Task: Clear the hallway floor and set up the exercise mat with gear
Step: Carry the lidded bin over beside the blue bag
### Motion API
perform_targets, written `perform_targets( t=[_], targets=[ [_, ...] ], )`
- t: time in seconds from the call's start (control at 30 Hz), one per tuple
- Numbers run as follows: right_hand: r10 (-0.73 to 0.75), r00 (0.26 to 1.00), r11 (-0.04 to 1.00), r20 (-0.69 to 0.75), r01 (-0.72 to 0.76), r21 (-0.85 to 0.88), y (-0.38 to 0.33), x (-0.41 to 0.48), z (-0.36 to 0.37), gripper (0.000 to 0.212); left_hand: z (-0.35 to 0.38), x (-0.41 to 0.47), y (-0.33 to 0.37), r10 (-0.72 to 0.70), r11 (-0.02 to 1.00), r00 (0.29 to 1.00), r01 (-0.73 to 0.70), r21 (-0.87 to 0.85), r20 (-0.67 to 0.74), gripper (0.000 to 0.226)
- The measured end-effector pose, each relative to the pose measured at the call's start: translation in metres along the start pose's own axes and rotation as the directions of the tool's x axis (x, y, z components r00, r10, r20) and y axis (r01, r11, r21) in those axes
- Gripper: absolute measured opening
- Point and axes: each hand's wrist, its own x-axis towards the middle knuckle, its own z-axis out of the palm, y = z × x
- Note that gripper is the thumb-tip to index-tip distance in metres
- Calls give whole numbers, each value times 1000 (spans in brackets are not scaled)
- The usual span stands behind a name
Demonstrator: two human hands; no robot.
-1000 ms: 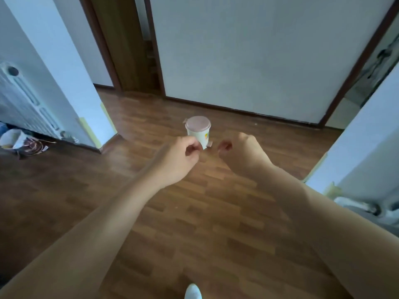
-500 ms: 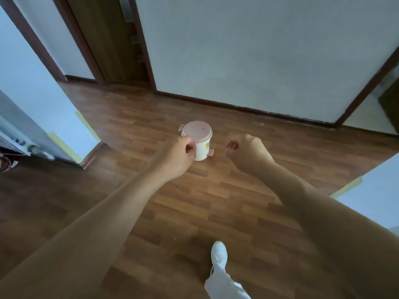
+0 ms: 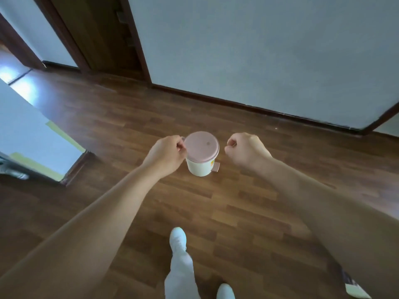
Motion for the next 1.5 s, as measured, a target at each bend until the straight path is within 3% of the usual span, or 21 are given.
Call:
perform_targets(
  t=[0.33, 0.63, 0.7, 0.87, 0.97, 1.1, 1.27, 1.5],
  targets=[
    [205, 976, 978, 73, -208, 26, -20, 191, 61, 20, 28, 202, -57, -18, 999, 981, 8, 48, 193, 15],
    [258, 962, 961, 90, -265, 72, 53, 360, 194, 24, 166, 361, -151, -59, 993, 953, 27, 112, 298, 15],
    [279, 956, 956, 91, -286, 69, 81, 390, 232, 30, 212, 383, -182, -112, 991, 946, 82, 110, 305, 18],
    [391, 915, 916, 98, -397, 60, 150, 445, 320, 52, 315, 419, -241, -365, 925, 870, 380, 21, 332, 61],
    [436, 895, 893, 96, -444, 77, 173, 461, 347, 62, 348, 432, -256, -451, 877, 836, 481, -20, 312, 77],
    [519, 850, 844, 89, -526, 100, 197, 489, 377, 67, 387, 455, -275, -490, 818, 809, 555, -149, 323, 88],
    [569, 811, 776, 135, -584, 236, 216, 517, 397, 68, 411, 481, -292, -550, 716, 794, 608, -343, 261, 81],
    [595, 800, 768, 77, -594, 241, 216, 525, 398, 81, 409, 489, -279, -599, 703, 773, 633, -325, 210, 92]
  ],
)
